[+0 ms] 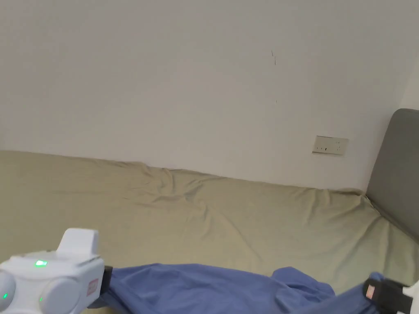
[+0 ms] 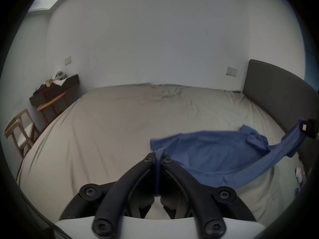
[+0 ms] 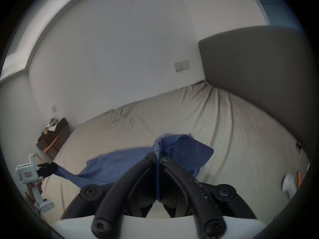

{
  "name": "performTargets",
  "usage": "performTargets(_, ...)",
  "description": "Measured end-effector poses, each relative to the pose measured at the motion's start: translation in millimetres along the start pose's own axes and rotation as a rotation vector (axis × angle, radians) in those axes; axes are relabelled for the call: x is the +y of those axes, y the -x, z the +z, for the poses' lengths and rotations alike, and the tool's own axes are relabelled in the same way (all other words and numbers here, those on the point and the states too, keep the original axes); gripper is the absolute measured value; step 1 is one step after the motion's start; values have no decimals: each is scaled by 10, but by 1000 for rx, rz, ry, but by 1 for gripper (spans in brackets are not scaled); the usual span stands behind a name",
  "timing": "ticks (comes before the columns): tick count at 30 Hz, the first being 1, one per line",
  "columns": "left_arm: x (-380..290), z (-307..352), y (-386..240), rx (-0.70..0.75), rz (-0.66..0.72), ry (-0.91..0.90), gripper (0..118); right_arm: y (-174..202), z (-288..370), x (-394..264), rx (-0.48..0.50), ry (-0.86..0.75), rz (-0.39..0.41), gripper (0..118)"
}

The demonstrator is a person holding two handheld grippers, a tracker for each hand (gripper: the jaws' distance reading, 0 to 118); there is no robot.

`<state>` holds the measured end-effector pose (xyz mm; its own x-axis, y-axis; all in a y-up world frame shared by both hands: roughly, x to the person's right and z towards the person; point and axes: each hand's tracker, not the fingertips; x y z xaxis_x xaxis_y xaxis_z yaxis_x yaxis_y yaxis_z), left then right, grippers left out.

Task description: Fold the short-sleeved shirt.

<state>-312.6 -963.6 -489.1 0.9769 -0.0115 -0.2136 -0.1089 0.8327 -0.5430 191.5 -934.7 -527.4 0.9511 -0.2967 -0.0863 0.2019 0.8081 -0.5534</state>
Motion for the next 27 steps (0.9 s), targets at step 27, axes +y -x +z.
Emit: performTargets(27,-2173,1875,565,161,210,161,3,-577,1903,-2307,-68,143,-199,5)
